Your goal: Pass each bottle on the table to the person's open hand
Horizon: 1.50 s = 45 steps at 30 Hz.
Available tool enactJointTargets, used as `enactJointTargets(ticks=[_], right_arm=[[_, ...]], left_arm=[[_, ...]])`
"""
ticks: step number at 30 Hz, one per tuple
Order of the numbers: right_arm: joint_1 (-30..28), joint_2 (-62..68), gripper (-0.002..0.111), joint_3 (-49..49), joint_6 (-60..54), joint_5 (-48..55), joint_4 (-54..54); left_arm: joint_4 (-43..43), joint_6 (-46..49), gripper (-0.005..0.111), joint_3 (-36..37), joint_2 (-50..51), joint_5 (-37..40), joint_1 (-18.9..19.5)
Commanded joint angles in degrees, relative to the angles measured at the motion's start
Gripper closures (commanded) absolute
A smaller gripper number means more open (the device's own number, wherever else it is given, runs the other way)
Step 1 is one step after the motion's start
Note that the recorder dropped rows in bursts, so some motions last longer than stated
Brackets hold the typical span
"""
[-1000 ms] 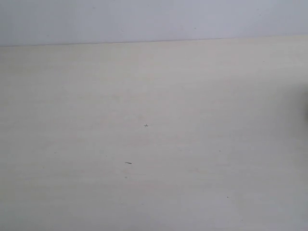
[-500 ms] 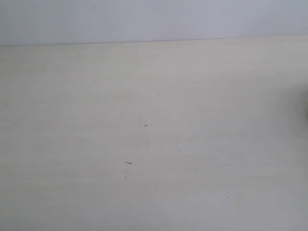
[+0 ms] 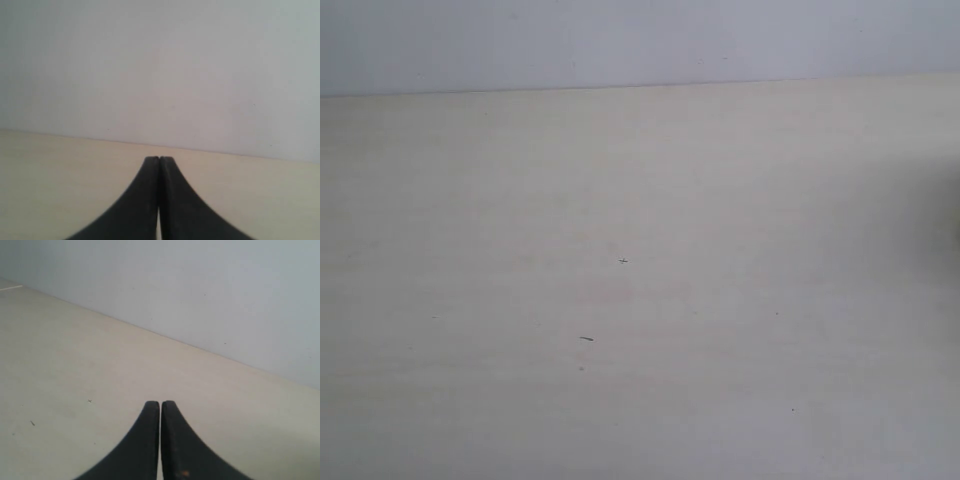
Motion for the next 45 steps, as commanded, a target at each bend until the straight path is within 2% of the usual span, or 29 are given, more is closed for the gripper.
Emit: enactJointTargets(ticks=[1, 5, 10, 15, 17, 21, 45], right_arm=[[0.2, -0.1, 0.106, 0.3, 0.0, -0.8, 0.0], [0.2, -0.1, 0.106, 0.3, 0.0, -0.8, 0.0], [0.2, -0.1, 0.106, 0.3, 0.0, -0.8, 0.0], [0.2, -0.1, 0.106, 0.3, 0.0, -0.8, 0.0], [0.2, -0.1, 0.106, 0.3, 0.0, -0.8, 0.0], [0.2, -0.1, 0.106, 0.3, 0.0, -0.8, 0.0], [0.2, -0.1, 0.106, 0.3, 0.0, -0.8, 0.0]], left_arm=[[-0.3, -2.3, 0.106, 0.1, -0.2, -2.9, 0.2], [-0.3, -5.0, 0.106, 0.1, -0.2, -5.2, 0.2], [-0.9, -6.2, 0.106, 0.1, -0.2, -1.0, 0.2], [-14.0, 9.9, 0.106, 0.1, -0.2, 1.7, 0.7], [-16.7, 13.5, 0.106, 0.1, -0.2, 1.7, 1.9], [-16.3, 14.3, 0.106, 0.1, -0.2, 2.0, 3.9], [-16.1, 14.3, 0.106, 0.1, -0.2, 2.0, 3.9]])
